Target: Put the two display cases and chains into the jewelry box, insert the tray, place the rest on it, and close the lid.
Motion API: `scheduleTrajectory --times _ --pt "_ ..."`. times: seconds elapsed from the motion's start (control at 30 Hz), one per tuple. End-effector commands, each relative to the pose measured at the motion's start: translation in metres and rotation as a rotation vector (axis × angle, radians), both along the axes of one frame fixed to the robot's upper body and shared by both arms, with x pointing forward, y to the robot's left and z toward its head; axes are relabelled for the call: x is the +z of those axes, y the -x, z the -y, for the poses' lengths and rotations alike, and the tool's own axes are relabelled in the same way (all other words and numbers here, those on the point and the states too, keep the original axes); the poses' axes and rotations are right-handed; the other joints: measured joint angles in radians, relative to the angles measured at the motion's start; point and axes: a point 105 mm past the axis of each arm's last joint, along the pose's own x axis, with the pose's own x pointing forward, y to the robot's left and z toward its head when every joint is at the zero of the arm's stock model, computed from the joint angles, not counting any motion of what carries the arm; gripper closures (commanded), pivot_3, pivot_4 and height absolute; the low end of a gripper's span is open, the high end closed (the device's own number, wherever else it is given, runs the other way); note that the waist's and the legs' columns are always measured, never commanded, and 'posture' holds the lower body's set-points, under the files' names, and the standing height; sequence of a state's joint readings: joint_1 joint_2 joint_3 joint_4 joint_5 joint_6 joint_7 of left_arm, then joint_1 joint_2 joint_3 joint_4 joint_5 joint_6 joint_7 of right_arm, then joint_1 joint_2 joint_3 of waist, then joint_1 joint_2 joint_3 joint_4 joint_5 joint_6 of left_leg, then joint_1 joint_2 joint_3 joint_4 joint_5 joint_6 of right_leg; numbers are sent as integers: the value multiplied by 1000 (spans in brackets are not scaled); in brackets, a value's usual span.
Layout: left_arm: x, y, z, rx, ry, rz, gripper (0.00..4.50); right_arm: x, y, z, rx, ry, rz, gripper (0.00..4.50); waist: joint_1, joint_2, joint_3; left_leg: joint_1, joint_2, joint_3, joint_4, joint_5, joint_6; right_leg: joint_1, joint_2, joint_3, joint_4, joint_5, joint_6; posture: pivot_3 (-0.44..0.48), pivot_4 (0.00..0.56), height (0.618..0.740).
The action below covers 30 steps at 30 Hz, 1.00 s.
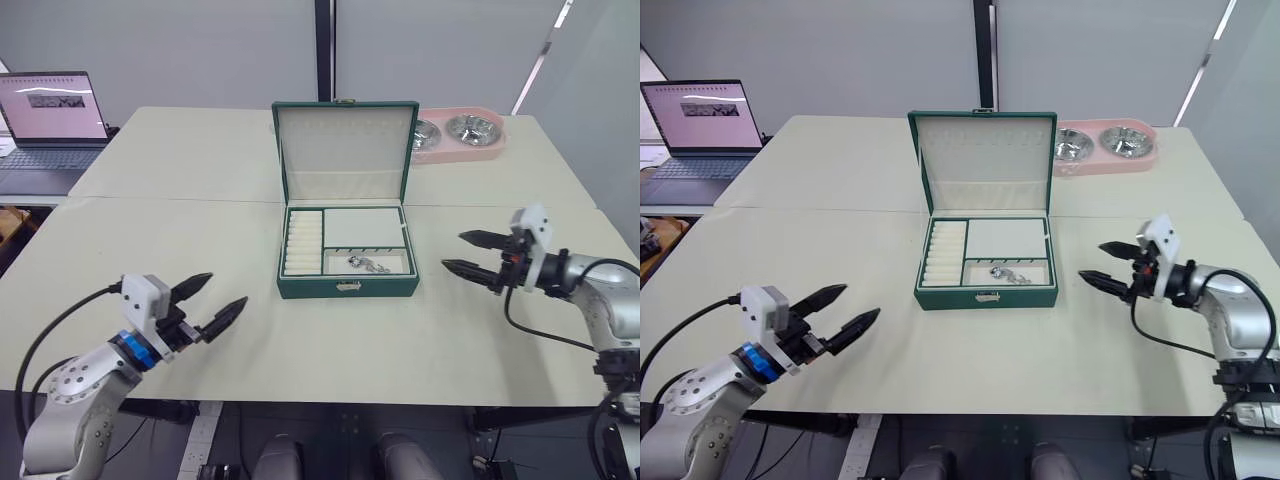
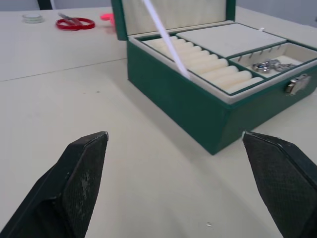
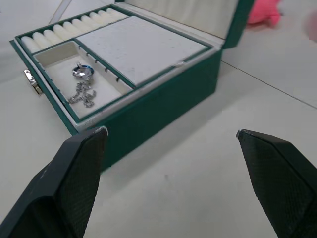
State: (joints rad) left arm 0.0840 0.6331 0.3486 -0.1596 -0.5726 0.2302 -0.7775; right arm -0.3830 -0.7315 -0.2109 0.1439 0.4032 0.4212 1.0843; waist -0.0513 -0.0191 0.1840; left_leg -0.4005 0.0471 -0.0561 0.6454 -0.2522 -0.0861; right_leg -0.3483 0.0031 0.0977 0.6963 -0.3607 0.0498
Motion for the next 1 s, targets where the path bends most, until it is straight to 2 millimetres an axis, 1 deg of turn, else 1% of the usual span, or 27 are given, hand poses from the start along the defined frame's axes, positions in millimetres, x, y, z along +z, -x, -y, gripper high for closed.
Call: scheduleTrajectory --times 0.03,0.2,0.3,0.4,0.47,0.6,0.8,1.0 --pt "10 -5 -25 72 -33 38 0 12 11 25 -97 -26 71 53 -4 0 0 0 0 1 0 0 0 0 0 1 0 0 0 0 150 740" --pt "10 -12 -50 144 -61 33 0 -13 28 52 -238 -32 52 53 -5 0 0 0 0 1 0 0 0 0 0 1 0 0 0 0 150 740" --pt "11 -14 -56 157 -71 36 0 -25 35 61 -287 -11 41 53 -5 0 0 0 0 1 0 0 0 0 0 1 0 0 0 0 150 740" --pt "10 -16 -62 164 -94 28 0 -38 42 74 -358 -10 40 53 -5 0 0 0 0 1 0 0 0 0 0 1 0 0 0 0 150 740" --pt "11 -18 -65 165 -102 24 0 -43 45 79 -383 -9 38 53 -5 0 0 0 0 1 0 0 0 0 0 1 0 0 0 0 150 740" --pt "12 -18 -74 168 -133 12 0 -48 47 84 -411 -13 46 53 -6 0 0 1 0 1 0 0 0 0 0 1 0 0 0 0 150 740" --pt "12 -15 -90 188 -167 -8 0 -50 46 84 -413 -3 53 53 -6 0 0 1 0 1 0 0 0 0 1 1 0 0 0 0 150 740" --pt "9 -10 -100 215 -179 -17 0 -48 42 81 -405 -5 61 53 -5 0 0 1 0 1 0 0 0 0 0 1 0 0 0 0 150 740"
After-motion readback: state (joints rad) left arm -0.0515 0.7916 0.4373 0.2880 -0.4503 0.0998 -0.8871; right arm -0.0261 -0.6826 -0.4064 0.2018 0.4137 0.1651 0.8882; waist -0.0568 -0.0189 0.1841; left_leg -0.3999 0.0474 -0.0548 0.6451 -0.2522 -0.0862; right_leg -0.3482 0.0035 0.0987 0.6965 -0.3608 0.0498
